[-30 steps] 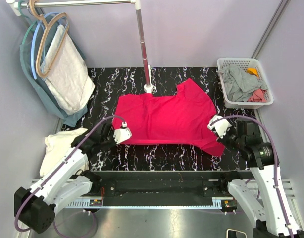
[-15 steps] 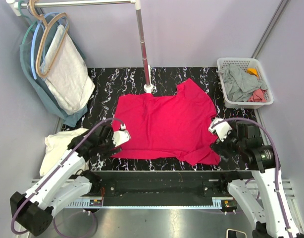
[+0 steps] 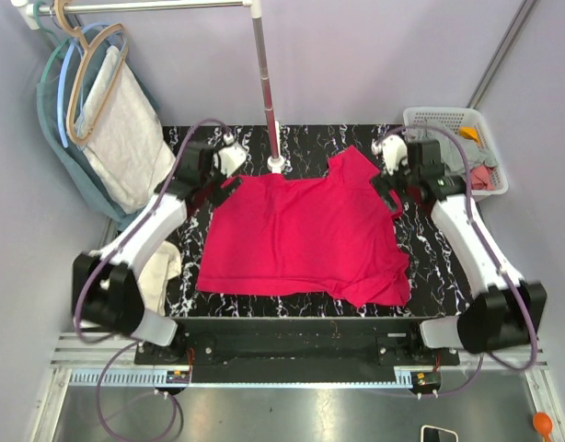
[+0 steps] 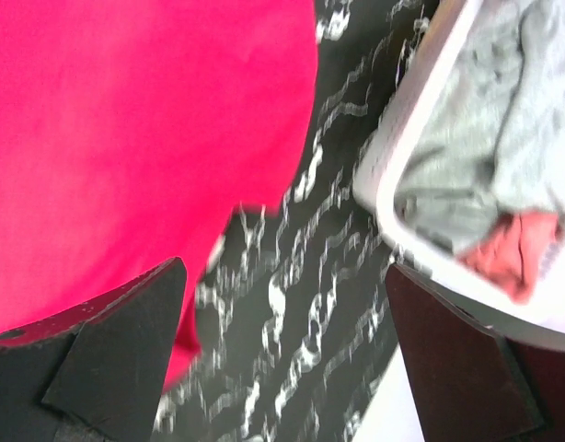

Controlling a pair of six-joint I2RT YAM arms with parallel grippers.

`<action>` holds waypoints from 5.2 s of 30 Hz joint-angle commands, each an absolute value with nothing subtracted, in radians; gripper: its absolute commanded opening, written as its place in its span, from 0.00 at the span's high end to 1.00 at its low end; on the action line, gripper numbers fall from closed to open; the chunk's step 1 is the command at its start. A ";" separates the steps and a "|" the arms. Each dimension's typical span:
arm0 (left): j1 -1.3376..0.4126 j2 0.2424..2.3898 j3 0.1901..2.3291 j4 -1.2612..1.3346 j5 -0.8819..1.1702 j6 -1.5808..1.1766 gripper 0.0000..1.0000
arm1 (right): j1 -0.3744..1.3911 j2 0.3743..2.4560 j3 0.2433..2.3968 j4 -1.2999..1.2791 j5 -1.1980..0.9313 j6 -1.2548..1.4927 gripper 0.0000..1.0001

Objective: Fold and stack the t-shirts
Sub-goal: Flatten the tshirt out

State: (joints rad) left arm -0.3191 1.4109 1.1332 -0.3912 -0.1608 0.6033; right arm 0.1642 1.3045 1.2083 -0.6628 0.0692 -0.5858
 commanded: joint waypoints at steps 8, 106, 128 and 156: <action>-0.265 1.894 1.446 -0.215 -0.183 0.569 0.01 | 0.160 1.906 1.593 -0.385 0.075 -0.434 0.00; -0.308 1.803 1.389 -0.159 -0.457 0.690 0.01 | 0.184 1.821 1.438 -0.281 0.121 -0.575 0.00; -0.566 1.250 0.813 -0.586 -0.150 0.601 0.01 | 0.426 1.115 0.873 -0.930 0.090 -0.753 0.18; -0.569 1.341 0.776 -0.508 -0.195 0.663 0.02 | 0.318 1.288 0.831 -0.758 0.031 -0.881 0.28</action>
